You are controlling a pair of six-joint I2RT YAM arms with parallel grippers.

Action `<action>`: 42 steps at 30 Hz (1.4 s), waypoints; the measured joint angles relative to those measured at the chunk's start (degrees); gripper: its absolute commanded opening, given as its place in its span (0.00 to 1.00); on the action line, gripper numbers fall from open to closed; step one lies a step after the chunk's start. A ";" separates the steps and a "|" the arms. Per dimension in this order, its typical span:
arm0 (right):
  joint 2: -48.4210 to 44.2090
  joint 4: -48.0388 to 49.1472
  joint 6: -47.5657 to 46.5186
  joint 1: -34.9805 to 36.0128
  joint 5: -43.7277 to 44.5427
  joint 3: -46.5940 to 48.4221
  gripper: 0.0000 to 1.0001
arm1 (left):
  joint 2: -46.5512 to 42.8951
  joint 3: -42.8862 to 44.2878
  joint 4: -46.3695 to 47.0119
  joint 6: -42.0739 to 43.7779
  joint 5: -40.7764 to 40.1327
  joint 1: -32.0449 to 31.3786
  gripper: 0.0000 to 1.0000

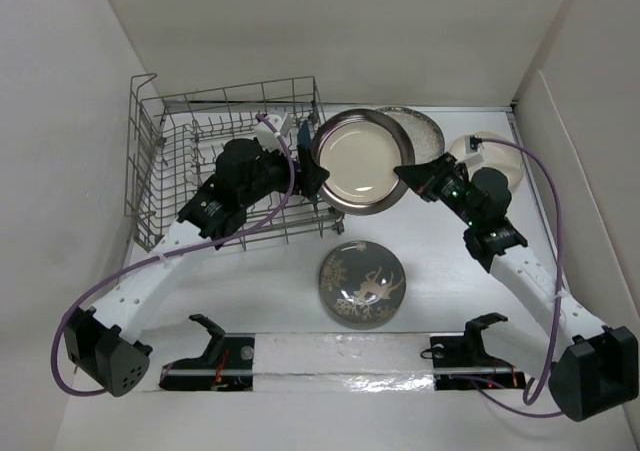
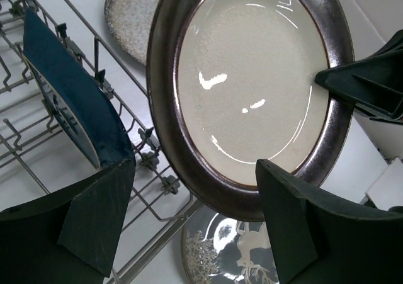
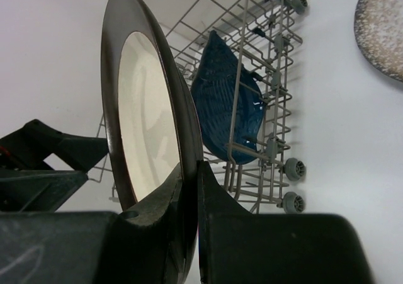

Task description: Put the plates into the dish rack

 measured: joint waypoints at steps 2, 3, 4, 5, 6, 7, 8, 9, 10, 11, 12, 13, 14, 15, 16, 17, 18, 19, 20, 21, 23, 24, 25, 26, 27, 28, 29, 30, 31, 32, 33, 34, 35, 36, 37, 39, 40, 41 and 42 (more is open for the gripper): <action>1.16 1.66 0.28 0.76 -0.48 0.24 0.00 | 0.90 0.00 -0.15 -0.07 -0.02 0.00 0.75; 2.36 2.43 0.52 1.33 -1.01 0.50 0.00 | 1.40 0.00 -0.13 -0.17 0.20 0.00 0.75; 3.43 3.50 0.90 1.75 -1.57 0.59 0.00 | 2.03 0.00 -0.13 -0.26 0.68 0.00 0.73; 4.42 4.55 1.49 2.21 -2.16 0.59 0.00 | 2.67 0.00 -0.13 -0.42 1.16 0.00 0.71; 5.51 5.77 1.95 2.62 -2.93 0.59 0.00 | 3.21 0.00 -0.09 -0.55 1.60 0.00 0.65; 6.60 6.86 2.54 3.04 -3.56 0.59 0.00 | 3.80 0.00 -0.20 -0.61 1.57 0.00 0.61; 7.48 7.65 3.17 3.23 -3.93 0.59 0.00 | 4.11 0.00 -0.46 -0.63 1.53 0.24 0.57; 8.26 8.46 3.50 3.32 -4.04 0.59 0.00 | 4.33 -0.02 -0.50 -0.74 1.46 0.66 0.45; 8.98 9.29 3.96 3.43 -4.00 0.59 0.00 | 4.39 -0.02 -0.59 -0.83 0.90 1.05 0.39; 9.60 10.10 4.50 3.43 -4.13 0.59 0.00 | 4.37 -0.07 -0.61 -0.92 0.68 1.55 0.34; 10.16 10.99 4.90 3.48 -4.22 0.61 0.00 | 4.35 -0.13 -0.57 -0.96 0.20 1.99 0.19; 10.75 11.89 5.16 3.48 -4.22 0.61 0.00 | 4.24 -0.24 -0.57 -1.66 -0.39 2.32 0.10; 11.50 12.37 5.18 3.37 -4.11 0.59 0.00 | 3.96 -0.31 -0.04 -3.39 -0.04 2.71 0.02; 12.33 12.72 5.33 3.32 -4.09 0.59 0.00 | 3.61 -0.31 0.98 -5.42 -0.28 2.89 0.00; 13.14 13.53 5.57 3.45 -4.22 0.57 0.00 | 3.17 -0.28 1.95 -7.04 -0.61 2.91 0.00; 13.73 14.78 5.95 3.58 -4.28 0.57 0.00 | 2.73 -0.28 2.36 -7.74 -1.01 2.93 0.00; 14.08 15.89 6.36 3.82 -4.17 0.59 0.00 | 2.36 -0.28 2.27 -7.61 -1.29 2.93 0.00; 14.14 16.48 6.58 3.91 -4.20 0.59 0.01 | 2.12 -0.31 1.99 -7.19 -1.64 2.91 0.00; 14.23 16.85 6.69 4.04 -4.15 0.59 0.04 | 2.01 -0.31 1.97 -6.91 -1.88 2.91 0.00; 14.45 17.22 6.80 4.20 -3.96 0.59 0.10 | 1.99 -0.31 1.95 -6.71 -2.16 2.91 0.00; 15.04 17.77 6.82 4.42 -3.76 0.59 0.17 | 1.95 -0.31 1.81 -6.51 -2.75 2.91 0.00; 15.45 18.10 6.80 4.55 -3.67 0.59 0.26 | 1.95 -0.31 1.66 -6.49 -2.69 3.17 0.00; 15.76 18.38 6.78 4.57 -3.74 0.59 0.31 | 1.95 -0.31 1.62 -6.56 -1.68 3.82 0.00; 16.46 18.60 6.99 4.92 -3.93 0.59 0.36 | 1.97 -0.31 1.62 -6.60 -0.44 4.55 0.00; 17.03 18.71 7.13 5.38 -4.24 0.59 0.46 | 2.01 -0.31 1.68 -6.49 0.46 5.16 0.00; 17.55 18.73 7.34 5.84 -4.90 0.59 0.52 | 2.01 -0.31 1.66 -6.38 1.57 5.99 0.00; 18.08 18.80 7.41 6.36 -5.62 0.63 0.56 | 2.01 -0.31 1.57 -6.43 2.62 6.95 0.00; 18.40 18.80 7.54 6.84 -6.38 0.63 0.64 | 2.01 -0.31 1.38 -6.40 3.39 7.72 0.00; 18.62 18.91 7.58 7.04 -7.19 0.66 0.68 | 2.01 -0.31 1.07 -6.43 4.15 8.63 0.00; 18.62 18.99 7.48 7.21 -8.07 0.74 0.70 | 2.01 -0.31 0.70 -6.56 4.85 9.60 0.00; 18.56 19.12 7.39 7.21 -8.96 0.83 0.75 | 1.92 -0.31 0.37 -6.88 5.60 10.67 0.00; 18.23 19.21 7.17 7.21 -9.49 0.85 0.76 | 1.84 -0.31 0.26 -7.02 6.08 11.47 0.00; 17.73 19.21 6.73 7.04 -9.86 0.85 0.76 | 1.57 -0.17 -0.17 -7.17 6.29 12.44 0.00; 17.11 19.15 6.19 6.73 -10.14 0.85 0.76 | 1.31 -0.04 -0.70 -7.30 6.40 13.11 0.00; 16.35 19.02 5.55 6.43 -10.32 0.85 0.76 | 1.05 0.31 -1.42 -7.48 6.32 13.77 0.00; 14.62 18.78 4.44 5.29 -10.67 0.85 0.77 | 0.85 2.27 -3.19 -7.45 5.33 14.45 0.00; 13.60 18.80 3.91 4.48 -11.08 0.85 0.77 | 0.85 3.69 -4.42 -6.91 4.28 14.67 0.00; 12.44 18.69 3.37 3.58 -11.47 0.85 0.77 | 0.85 5.27 -6.05 -6.49 3.13 14.73 0.00; 11.15 18.40 2.91 2.75 -11.74 0.83 0.77 | 0.87 6.99 -7.69 -6.14 2.29 14.91 0.00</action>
